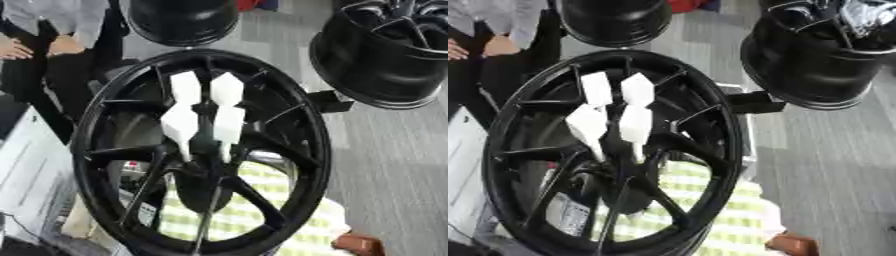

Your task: Pull the pin out of the wheel hub.

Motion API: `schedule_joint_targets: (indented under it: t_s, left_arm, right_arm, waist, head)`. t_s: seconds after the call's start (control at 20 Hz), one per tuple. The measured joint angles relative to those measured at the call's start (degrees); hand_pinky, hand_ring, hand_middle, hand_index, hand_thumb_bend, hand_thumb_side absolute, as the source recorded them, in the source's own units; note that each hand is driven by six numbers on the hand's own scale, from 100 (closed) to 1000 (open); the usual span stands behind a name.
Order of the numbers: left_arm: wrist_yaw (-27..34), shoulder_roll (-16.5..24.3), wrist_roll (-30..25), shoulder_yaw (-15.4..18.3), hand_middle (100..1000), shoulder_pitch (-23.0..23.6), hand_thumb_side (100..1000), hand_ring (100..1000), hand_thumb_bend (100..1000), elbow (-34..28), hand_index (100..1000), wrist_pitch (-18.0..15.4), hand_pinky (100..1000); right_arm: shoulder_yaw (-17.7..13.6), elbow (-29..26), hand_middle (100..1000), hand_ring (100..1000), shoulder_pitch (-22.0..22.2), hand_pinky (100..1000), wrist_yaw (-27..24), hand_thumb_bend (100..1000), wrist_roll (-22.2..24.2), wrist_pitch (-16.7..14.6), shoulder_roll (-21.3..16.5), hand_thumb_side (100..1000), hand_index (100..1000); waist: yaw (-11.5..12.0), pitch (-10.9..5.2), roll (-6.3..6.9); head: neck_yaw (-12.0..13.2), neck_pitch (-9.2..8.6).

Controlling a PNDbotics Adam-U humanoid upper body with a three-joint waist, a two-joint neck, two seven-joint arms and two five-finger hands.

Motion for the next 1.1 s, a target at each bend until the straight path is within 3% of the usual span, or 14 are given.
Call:
schedule_joint_targets:
  t_s: [0.3, 0.55, 0.8, 1.1]
  left_arm:
    - [0.2, 0.3, -0.6, -0.5, 775, -0.5, 913, 743, 123, 0.0, 840, 0.1, 831]
    - [0.3, 0.7, -1.0, -0.8, 776, -0.9, 915, 744, 124, 0.0, 840, 0.1, 832]
    - [0.4, 0.8, -1.3, -1.1, 776, -1.3, 916, 745, 124, 0.0, 840, 0.2, 832]
    - [0.7, 0.8, -1.6, -1.4, 776, -2.1, 916, 746, 125, 0.0, 841, 0.2, 833]
  right_arm:
    - [7.7, 0.0, 800, 894, -9.0, 973, 3.5, 100, 10.6, -2.1, 0.5, 463, 848]
    - [13.4, 0.0, 808, 902, -14.7, 977, 6.5, 100, 18.4, -3.6, 3.7, 492, 851]
    - [17.5, -0.1, 809, 903, -17.6, 975, 8.7, 100, 23.9, -4.1, 6.5, 544, 850]
    - [20.7, -0.1, 809, 903, -19.1, 969, 9.5, 100, 27.0, -4.4, 9.3, 570, 850]
  waist:
    - [0.9, 0.57, -0.69]
    - [1.4, 1.17, -1.12]
    - [1.8, 1.71, -1.58]
    - [2.6, 2.48, -2.14]
  head:
    - [-1.3, -0.39]
    - [-2.6, -0.39]
    - [-3.6, -0.39]
    - [-4.3, -0.50]
